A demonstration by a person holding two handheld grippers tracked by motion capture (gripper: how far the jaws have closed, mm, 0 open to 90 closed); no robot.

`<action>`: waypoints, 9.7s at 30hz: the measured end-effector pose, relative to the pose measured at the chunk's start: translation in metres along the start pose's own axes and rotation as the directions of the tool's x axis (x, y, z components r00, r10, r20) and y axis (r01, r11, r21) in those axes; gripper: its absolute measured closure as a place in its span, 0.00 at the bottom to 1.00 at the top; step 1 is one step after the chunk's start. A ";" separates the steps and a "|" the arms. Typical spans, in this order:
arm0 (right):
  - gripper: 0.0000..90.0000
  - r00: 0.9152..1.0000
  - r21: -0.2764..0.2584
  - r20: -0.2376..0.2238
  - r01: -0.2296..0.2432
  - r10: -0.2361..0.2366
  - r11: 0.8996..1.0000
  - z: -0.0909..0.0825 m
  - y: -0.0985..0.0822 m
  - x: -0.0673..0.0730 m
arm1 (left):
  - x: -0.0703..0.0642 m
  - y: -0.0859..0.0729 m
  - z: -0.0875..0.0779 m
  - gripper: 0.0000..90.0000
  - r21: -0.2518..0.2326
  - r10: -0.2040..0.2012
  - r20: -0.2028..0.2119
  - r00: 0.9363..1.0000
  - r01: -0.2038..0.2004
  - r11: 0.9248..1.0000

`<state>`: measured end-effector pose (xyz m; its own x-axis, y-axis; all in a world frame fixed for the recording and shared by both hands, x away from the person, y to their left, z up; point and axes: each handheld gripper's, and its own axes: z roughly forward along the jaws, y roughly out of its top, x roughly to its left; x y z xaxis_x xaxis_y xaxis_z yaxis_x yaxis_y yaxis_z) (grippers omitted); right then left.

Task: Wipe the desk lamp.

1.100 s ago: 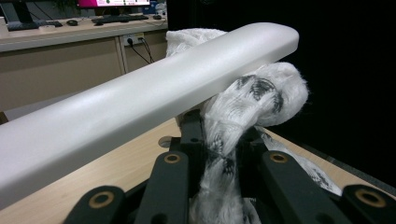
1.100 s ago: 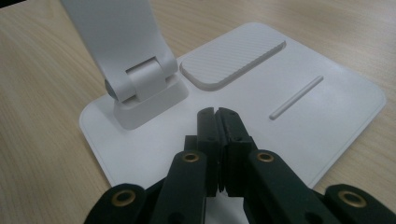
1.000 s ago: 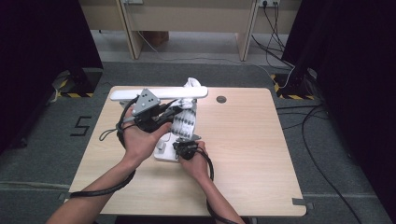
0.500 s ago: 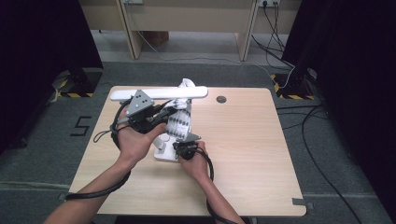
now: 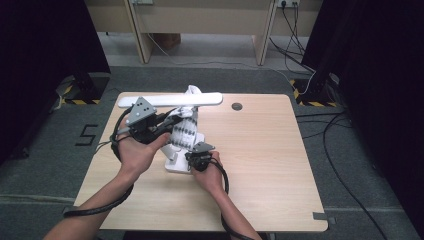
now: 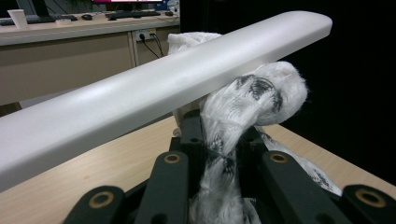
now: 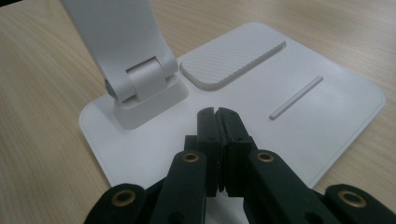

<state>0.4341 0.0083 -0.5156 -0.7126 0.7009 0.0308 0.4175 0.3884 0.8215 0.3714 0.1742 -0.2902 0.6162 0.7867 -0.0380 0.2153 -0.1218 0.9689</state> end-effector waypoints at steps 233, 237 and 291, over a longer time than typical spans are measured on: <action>1.00 1.000 0.003 -0.008 0.004 -0.004 1.000 0.001 0.001 0.001 | 0.047 -0.132 -0.015 0.86 0.179 -0.020 -0.246 0.969 0.066 0.982; 1.00 1.000 0.003 -0.008 0.004 -0.004 1.000 0.001 0.001 0.001 | 0.047 -0.137 -0.012 0.86 0.198 -0.031 -0.238 0.971 0.080 0.977; 1.00 1.000 0.004 -0.005 0.014 -0.014 1.000 0.001 0.001 0.001 | 0.047 -0.181 -0.011 0.86 0.355 -0.083 -0.174 0.981 0.141 0.924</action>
<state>0.4338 0.0101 -0.5155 -0.7211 0.6924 0.0226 0.4100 0.4002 0.8196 0.3528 0.2398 -0.4648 0.4549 0.8874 -0.0749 0.5551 -0.2168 0.8030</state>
